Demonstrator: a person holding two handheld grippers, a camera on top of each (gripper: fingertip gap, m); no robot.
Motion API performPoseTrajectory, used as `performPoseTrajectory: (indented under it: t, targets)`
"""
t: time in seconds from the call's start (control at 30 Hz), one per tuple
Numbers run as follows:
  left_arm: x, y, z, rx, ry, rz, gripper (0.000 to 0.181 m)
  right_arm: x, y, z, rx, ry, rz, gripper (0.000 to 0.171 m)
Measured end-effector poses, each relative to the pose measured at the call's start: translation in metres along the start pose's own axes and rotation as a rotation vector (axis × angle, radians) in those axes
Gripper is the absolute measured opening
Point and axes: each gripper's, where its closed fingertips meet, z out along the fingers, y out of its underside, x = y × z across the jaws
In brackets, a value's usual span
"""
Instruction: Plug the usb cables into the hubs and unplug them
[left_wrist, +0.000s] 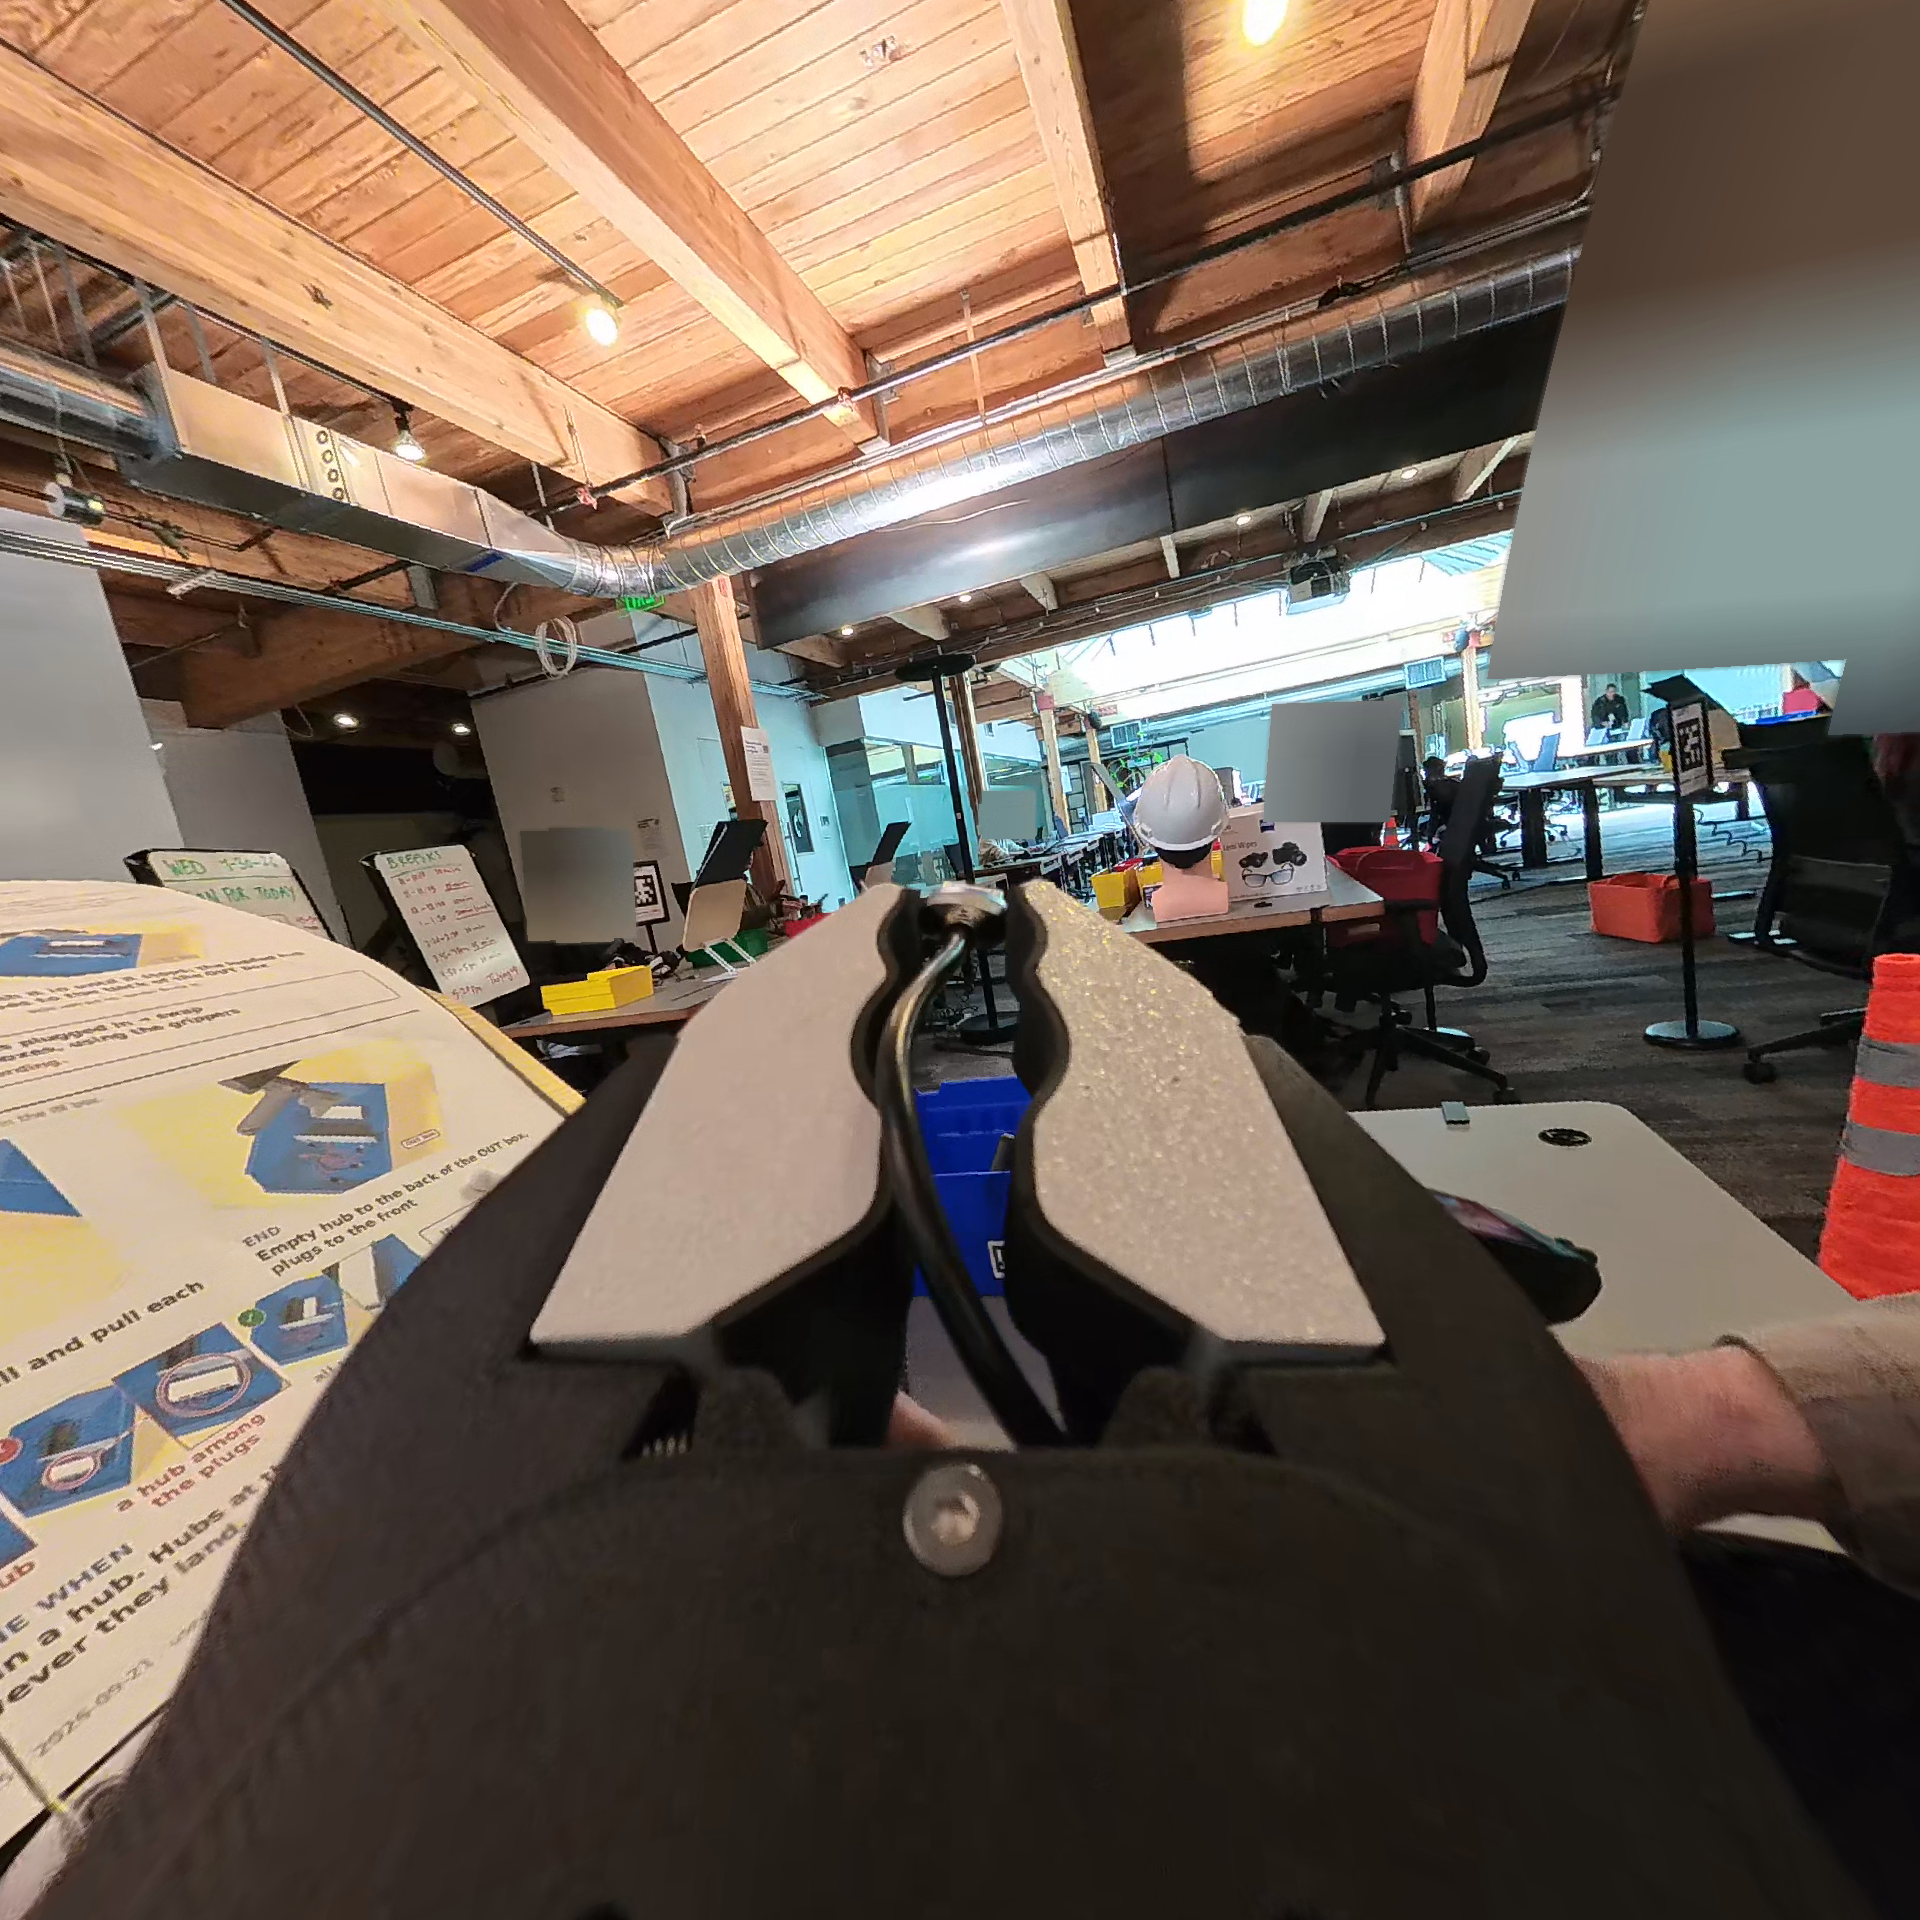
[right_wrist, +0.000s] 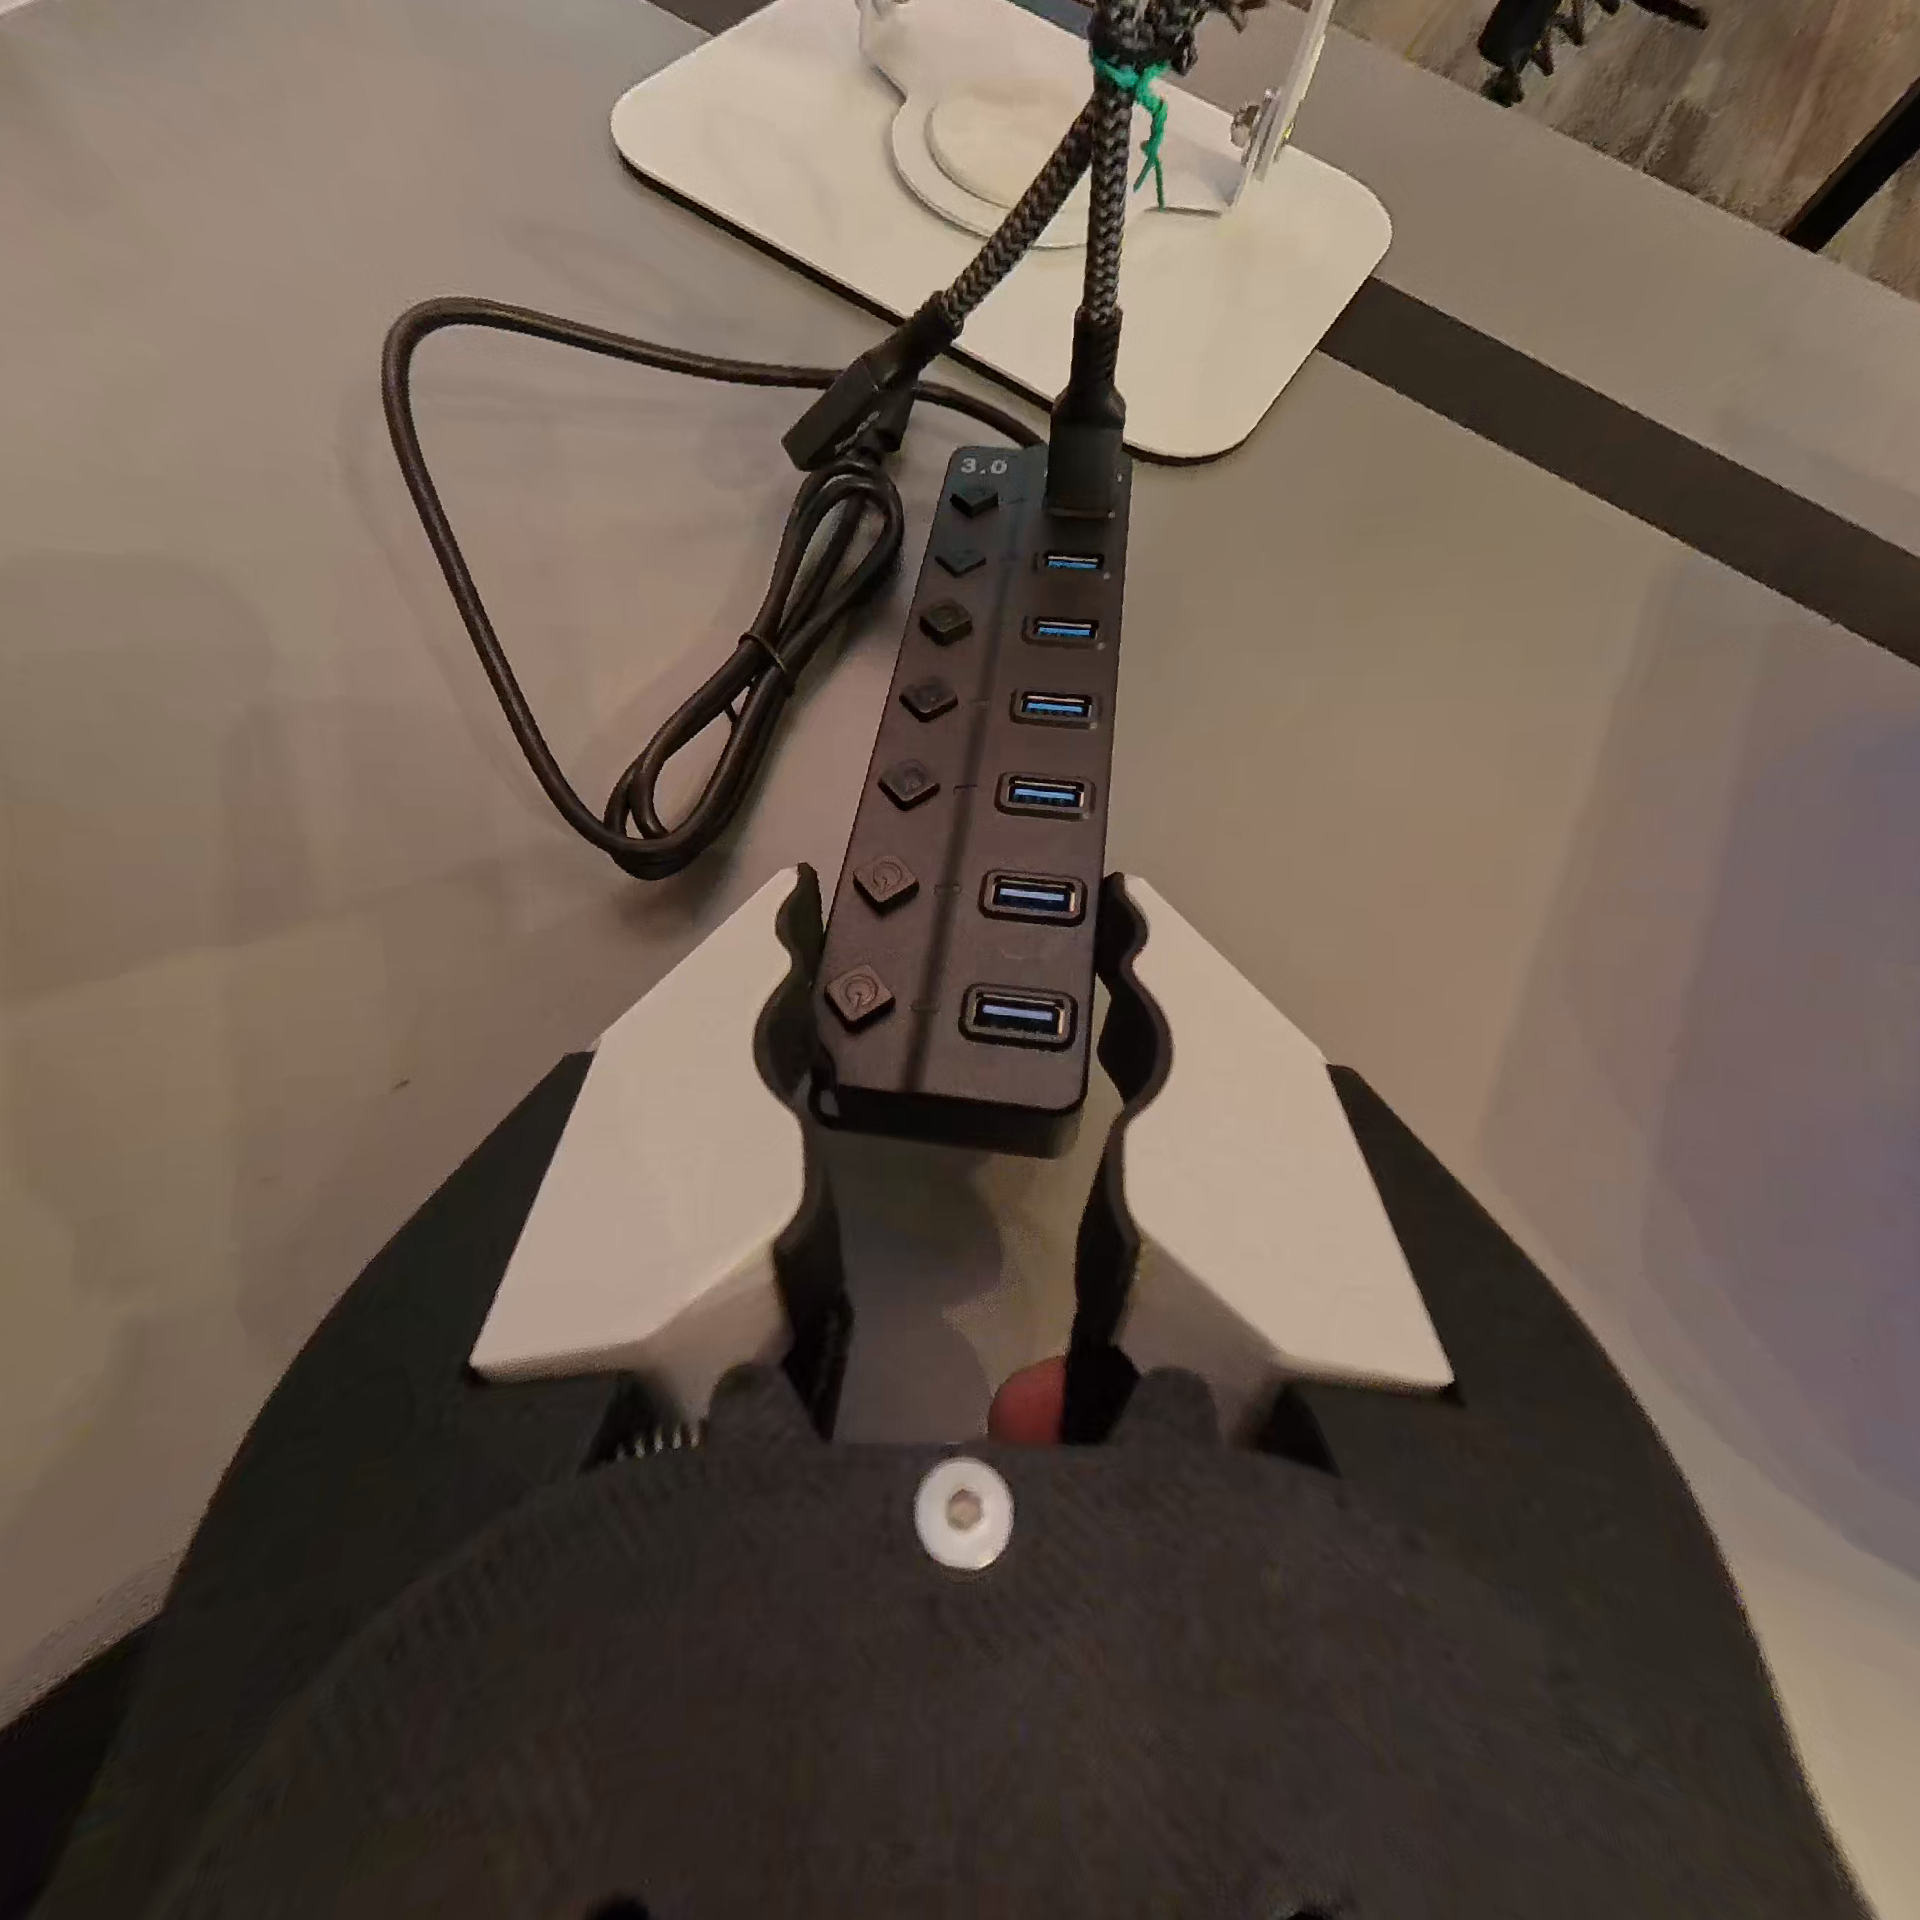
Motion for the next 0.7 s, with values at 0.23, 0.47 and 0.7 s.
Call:
performPoseTrajectory:
  t: [0.23,0.47,0.7]
  targets:
    - [0.003,0.001,0.002,-0.005,0.008,0.006,0.016,0.008,0.006,-0.012,-0.022,-0.050,0.040,0.052]
    - [0.004,0.000,0.002,-0.005,0.009,0.009,0.015,-0.001,0.027,-0.005,-0.095,-0.104,0.050,0.052]
    - [0.002,-0.003,-0.001,0.000,0.004,0.010,0.015,-0.013,0.031,-0.009,-0.168,-0.202,-0.033,0.069]
